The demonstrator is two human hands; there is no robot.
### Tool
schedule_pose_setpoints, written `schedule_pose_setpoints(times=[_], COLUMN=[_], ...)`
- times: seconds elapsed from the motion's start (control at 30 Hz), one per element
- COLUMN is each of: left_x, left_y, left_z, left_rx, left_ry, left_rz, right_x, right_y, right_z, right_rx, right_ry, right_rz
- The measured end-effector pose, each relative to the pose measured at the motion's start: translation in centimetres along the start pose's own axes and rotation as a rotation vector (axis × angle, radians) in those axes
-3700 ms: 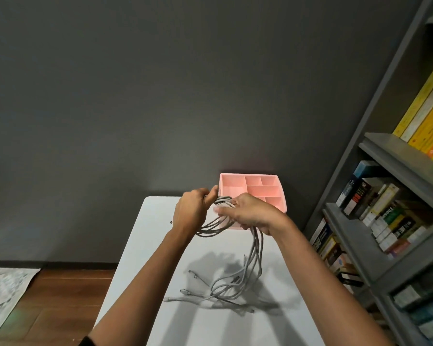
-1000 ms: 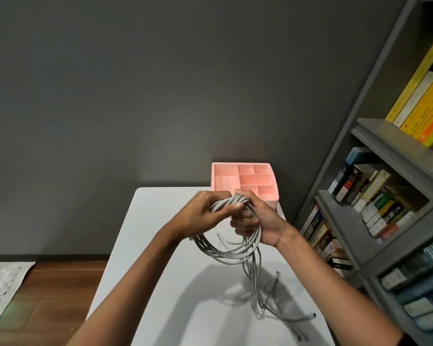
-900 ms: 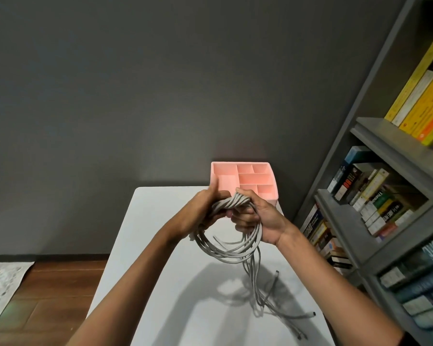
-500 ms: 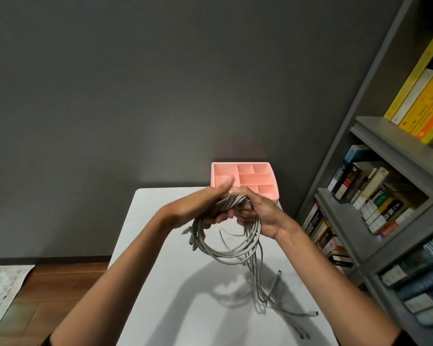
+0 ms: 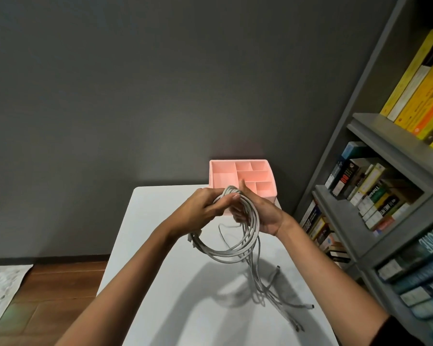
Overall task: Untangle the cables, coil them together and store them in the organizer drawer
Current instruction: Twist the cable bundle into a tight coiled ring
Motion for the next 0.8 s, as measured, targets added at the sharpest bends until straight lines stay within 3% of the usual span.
schedule_pose_setpoints(times=[0.1,0.23,0.3,0.6,0.8], left_x=[0.6,1.5,1.6,3.6,5.7], left_y=[-0.1,-0.1,-0.3,-0.6,-0.9], left_z=[0.0,0.1,0.3,-0.4,-0.2], left_rx=[0.010,0.013,0.027,0.025,0.012], left_ry=[-0.089,-0.163,-0.221,-0.415,-0.460], left_rz=[-0.022,-0.043,-0.063,-0.161,-0.268], right_x=[0.9,2.4,2.9,6.1,8.8], right_y=[0.4,0.7,0.4,-0.8,-2.4], right_z=[-1.2,-4.0,-4.7,-8.7,-12.5], right_rx=[0.055,0.058,0.062,-0.121,-0.194], right_ry=[-0.055,0.131,0.104,-0.284,-0.390], right_rz=[0.038,0.144,0.154,-0.253,-0.497])
Point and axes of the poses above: each hand's wrist, its own y-axis towards the middle knuckle, its own x-axis out of the back of the hand, z = x × y, the point moved 4 cm from there along y, towards the middle knuckle, and after that the axes turned 4 degrees about x, right-handed, at the moved point
